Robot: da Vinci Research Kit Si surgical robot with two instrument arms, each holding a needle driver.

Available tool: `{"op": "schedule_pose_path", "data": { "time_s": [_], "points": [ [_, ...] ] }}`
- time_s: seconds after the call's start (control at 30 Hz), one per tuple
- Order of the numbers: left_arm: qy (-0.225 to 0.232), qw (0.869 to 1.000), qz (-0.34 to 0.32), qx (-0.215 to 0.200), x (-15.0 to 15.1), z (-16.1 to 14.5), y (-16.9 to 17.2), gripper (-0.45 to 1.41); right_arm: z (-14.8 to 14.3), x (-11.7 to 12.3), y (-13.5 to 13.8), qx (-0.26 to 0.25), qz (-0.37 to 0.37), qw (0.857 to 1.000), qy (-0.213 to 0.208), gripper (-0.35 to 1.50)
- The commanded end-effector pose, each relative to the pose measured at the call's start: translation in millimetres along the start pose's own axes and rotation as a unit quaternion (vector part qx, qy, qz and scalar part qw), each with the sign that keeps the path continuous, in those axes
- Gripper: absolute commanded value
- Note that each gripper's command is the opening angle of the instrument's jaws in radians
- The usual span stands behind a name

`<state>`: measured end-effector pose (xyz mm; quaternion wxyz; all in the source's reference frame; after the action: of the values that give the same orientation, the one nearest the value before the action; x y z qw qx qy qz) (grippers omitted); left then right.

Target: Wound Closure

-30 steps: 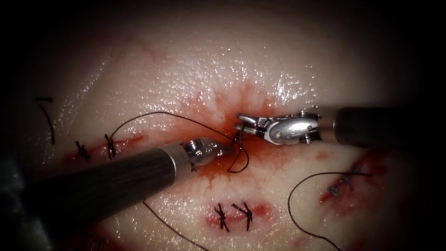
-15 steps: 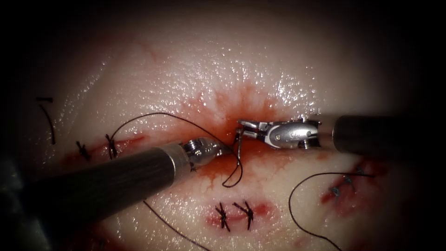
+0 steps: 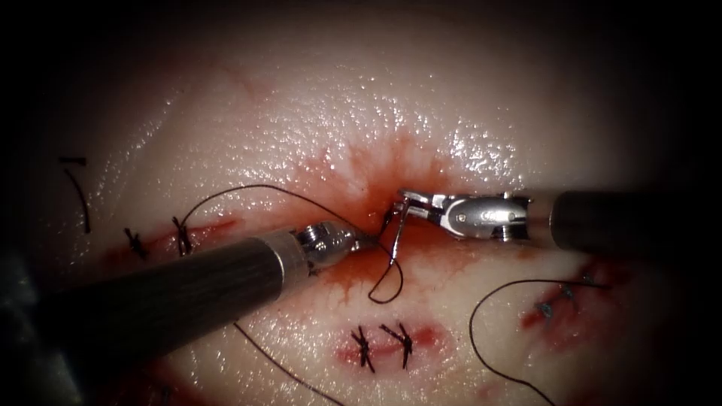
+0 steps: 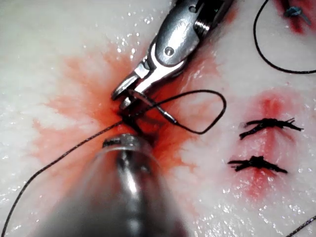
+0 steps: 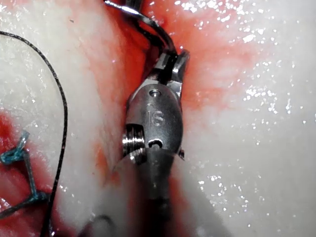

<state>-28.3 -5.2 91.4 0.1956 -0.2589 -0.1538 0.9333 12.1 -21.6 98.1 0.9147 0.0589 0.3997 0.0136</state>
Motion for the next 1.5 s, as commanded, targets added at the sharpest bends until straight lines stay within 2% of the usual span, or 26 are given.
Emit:
{"op": "schedule_pose_path", "data": {
  "time_s": [0.03, 0.27, 0.53, 0.77, 0.87, 1.0, 1.07, 1.23, 1.4, 1.5],
  "points": [
    [0.000, 1.000, 0.000, 0.000, 0.2, 0.8, -0.1, -0.13, 1.4, -0.5, -0.3, 0.005, 0.002, 1.000, 0.001, -0.35],
    [0.000, 1.000, 0.001, -0.001, 0.2, 0.7, -0.1, -0.13, 2.3, -3.5, -0.8, 0.041, 0.044, 0.998, -0.015, -0.35],
    [0.001, 1.000, 0.001, -0.003, 0.1, 0.4, -0.3, -0.13, 2.7, -7.1, -2.5, 0.091, 0.093, 0.989, -0.076, -0.35],
    [0.000, 1.000, 0.000, -0.002, 0.2, 0.1, -0.5, -0.13, 2.3, -8.7, -3.3, 0.117, 0.117, 0.981, -0.100, -0.35],
    [0.000, 1.000, 0.000, -0.002, 0.2, 0.1, -0.5, -0.11, 2.3, -10.3, -4.3, 0.154, 0.124, 0.971, -0.133, -0.35],
    [-0.001, 1.000, 0.000, -0.001, 0.2, 0.0, -0.5, -0.11, 2.0, -11.2, -5.0, 0.170, 0.128, 0.963, -0.162, -0.35],
    [-0.001, 1.000, 0.000, -0.001, 0.2, 0.0, -0.5, -0.11, 1.7, -11.8, -5.3, 0.176, 0.124, 0.958, -0.191, -0.35],
    [-0.001, 1.000, 0.000, -0.001, 0.2, 0.0, -0.5, -0.11, 1.3, -12.3, -4.9, 0.165, 0.130, 0.956, -0.204, -0.35],
    [-0.001, 1.000, 0.000, -0.001, 0.2, 0.0, -0.5, -0.11, 0.8, -11.1, -3.5, 0.166, 0.163, 0.958, -0.167, -0.35],
    [-0.001, 1.000, 0.000, -0.002, 0.2, 0.0, -0.5, -0.11, 0.0, -9.5, -2.2, 0.154, 0.172, 0.961, -0.153, -0.35]
  ]
}}
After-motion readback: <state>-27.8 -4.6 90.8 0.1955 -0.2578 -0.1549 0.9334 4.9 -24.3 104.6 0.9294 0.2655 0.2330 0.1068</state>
